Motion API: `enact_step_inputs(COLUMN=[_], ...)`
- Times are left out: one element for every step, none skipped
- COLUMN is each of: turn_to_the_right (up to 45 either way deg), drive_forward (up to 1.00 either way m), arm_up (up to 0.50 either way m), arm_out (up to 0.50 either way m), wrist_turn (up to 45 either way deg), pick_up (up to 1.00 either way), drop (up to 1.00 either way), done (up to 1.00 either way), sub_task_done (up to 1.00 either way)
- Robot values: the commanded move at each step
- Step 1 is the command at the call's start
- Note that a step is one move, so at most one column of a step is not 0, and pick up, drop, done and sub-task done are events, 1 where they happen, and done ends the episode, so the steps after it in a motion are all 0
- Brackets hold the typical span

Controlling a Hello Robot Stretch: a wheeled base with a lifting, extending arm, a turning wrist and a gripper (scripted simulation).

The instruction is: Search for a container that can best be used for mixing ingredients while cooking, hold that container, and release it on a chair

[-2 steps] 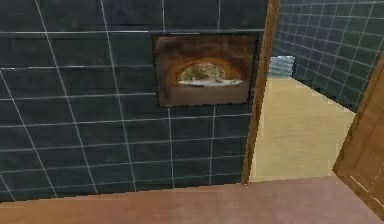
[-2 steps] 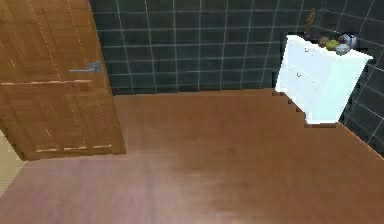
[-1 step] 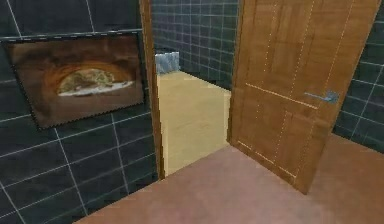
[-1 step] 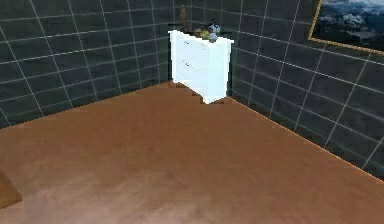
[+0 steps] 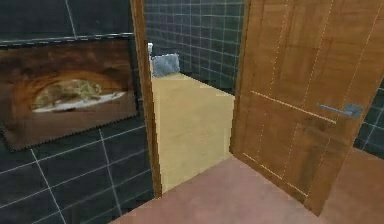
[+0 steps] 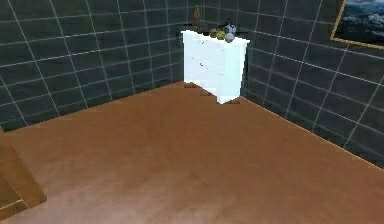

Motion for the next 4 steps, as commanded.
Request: enact_step_inputs(turn_to_the_right=[6.0,0.0,6.0,0.0], drive_forward=[0.0,1.0,0.0,0.45], arm_up=[0.0,0.0,0.0,0.0], arm_out=[0.0,0.0,0.0,0.0], wrist_turn=[0.0,0.0,0.0,0.0], pick_up=[0.0,0.0,0.0,0.0], drop=[0.0,0.0,0.0,0.0], done=[0.0,0.0,0.0,0.0], sub_task_done=[0.0,0.0,0.0,0.0])
